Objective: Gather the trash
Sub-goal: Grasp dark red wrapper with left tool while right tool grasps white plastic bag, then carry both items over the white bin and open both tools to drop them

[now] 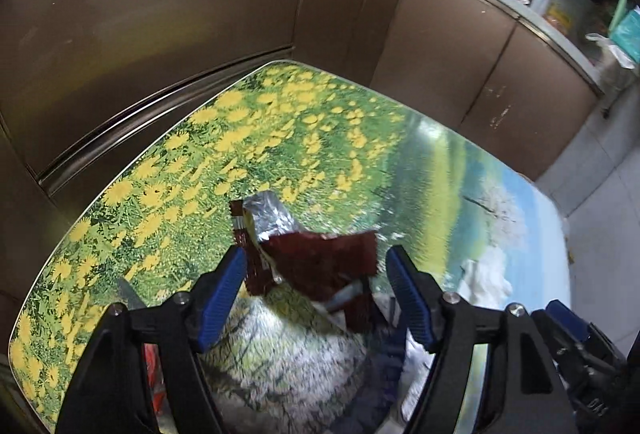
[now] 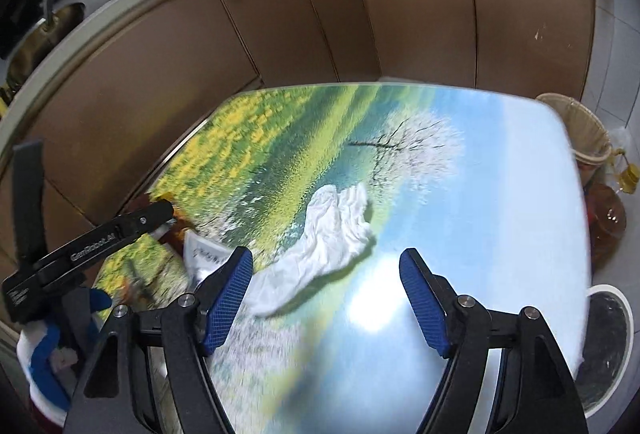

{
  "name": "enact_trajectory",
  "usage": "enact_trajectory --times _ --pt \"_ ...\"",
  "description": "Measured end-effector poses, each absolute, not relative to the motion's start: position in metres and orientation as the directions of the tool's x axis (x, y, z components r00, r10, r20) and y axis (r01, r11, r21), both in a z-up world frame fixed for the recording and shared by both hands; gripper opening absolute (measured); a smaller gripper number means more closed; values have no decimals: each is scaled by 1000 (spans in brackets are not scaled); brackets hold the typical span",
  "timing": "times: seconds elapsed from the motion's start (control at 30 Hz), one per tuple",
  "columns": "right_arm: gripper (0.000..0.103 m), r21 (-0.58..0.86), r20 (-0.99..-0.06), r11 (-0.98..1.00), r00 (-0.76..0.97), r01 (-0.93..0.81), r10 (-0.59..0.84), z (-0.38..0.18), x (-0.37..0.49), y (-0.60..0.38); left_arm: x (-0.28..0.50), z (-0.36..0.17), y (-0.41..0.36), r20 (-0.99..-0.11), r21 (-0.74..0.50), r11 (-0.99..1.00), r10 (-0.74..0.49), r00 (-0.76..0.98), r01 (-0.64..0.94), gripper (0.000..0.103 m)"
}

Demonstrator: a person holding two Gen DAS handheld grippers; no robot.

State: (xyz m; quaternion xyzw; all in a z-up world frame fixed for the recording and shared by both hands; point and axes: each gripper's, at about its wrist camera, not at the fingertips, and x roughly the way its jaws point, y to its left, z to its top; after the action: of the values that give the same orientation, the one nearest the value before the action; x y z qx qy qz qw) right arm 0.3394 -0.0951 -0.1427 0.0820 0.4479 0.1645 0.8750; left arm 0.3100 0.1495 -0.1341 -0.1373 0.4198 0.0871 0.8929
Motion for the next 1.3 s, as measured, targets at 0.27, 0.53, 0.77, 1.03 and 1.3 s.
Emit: enact_trajectory --times 0.27,0.53,0.77,1.03,1.3 --pt "56 236 -812 946 490 -222 317 -178 371 -68 320 -150 163 -796 -226 933 -11 605 -281 29" --pt "16 186 -806 945 508 -269 303 -181 359 -67 308 -144 164 -767 -245 937 -29 641 -251 20" --pt "14 227 -754 928 550 -296 360 -152 335 -83 288 -113 164 -727 -235 948 -24 686 -216 16" --pt "14 269 -659 917 639 -294 397 -97 293 -130 251 -60 149 -658 -212 963 -17 753 -163 15" --pt "14 249 -586 950 752 -187 301 -55 242 -225 222 -18 74 -591 -213 977 -146 793 21 15"
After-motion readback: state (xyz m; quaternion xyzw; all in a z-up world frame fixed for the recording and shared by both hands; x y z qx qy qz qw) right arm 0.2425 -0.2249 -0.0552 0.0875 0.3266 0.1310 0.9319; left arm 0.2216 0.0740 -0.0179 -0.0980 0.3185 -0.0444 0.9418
